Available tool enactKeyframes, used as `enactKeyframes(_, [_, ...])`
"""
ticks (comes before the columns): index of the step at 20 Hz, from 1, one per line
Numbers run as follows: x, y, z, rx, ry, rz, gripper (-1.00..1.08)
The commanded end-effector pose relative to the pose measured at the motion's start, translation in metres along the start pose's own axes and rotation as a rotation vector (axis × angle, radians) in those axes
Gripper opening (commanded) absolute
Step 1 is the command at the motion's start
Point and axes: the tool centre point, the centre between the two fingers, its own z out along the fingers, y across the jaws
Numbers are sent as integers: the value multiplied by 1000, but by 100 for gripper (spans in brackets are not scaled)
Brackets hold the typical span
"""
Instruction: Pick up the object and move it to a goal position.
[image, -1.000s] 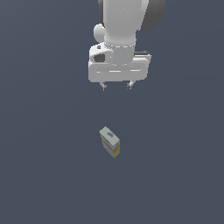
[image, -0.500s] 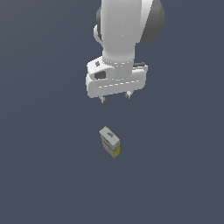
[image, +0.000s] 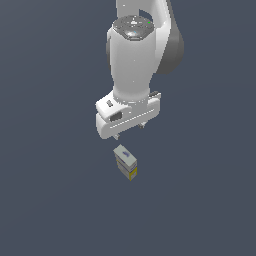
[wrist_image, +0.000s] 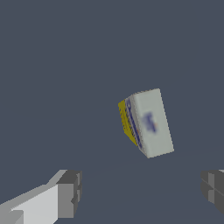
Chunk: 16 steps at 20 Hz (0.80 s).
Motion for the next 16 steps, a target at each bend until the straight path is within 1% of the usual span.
enactKeyframes(1, [8, 7, 12, 3, 0, -61, 100])
enactKeyframes(8, [23, 23, 39, 10, 1, -188, 100])
enactKeyframes(16, [31, 31, 54, 15, 3, -257, 100])
